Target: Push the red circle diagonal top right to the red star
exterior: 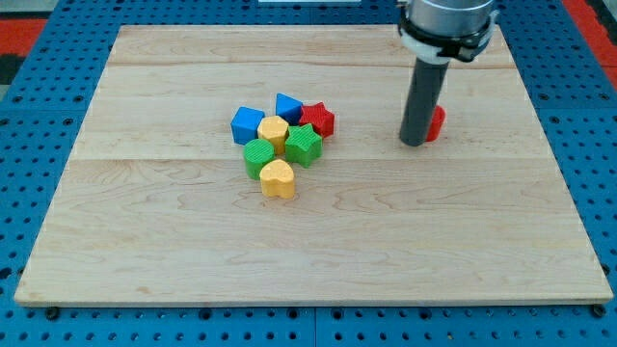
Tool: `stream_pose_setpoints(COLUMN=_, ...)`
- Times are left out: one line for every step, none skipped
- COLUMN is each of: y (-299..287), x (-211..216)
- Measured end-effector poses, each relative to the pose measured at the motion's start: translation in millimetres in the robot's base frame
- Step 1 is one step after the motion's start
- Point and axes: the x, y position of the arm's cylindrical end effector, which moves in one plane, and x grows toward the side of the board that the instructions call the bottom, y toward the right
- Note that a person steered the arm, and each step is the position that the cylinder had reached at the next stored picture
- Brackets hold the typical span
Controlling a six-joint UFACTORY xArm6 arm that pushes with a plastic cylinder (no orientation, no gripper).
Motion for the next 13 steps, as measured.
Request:
stream_pose_setpoints(y=-1.2, x=25.0)
stream_pose_setpoints(y=16.6, x=-6.4)
stream_pose_setpoints(y=2.7, x=-43.3)
stream_pose_setpoints(y=35.4, x=-71.6)
stream_pose_setpoints(y=101.5, x=-62.6)
stream_pose_setpoints(y=83.1, x=-102.4)
stream_pose_setpoints(y=-1.1, x=-112.9)
stream_pose_setpoints(y=-22.8, x=-132.7)
stream_pose_setpoints(y=-15.2, x=-71.7)
stream_pose_setpoints(y=-73.7, x=-58.3)
stream_pose_setpoints(y=-103.3, x=-82.9)
stream_pose_setpoints(y=-41.6, x=-85.7)
stream_pose_setpoints(y=-54.9, x=-82.9)
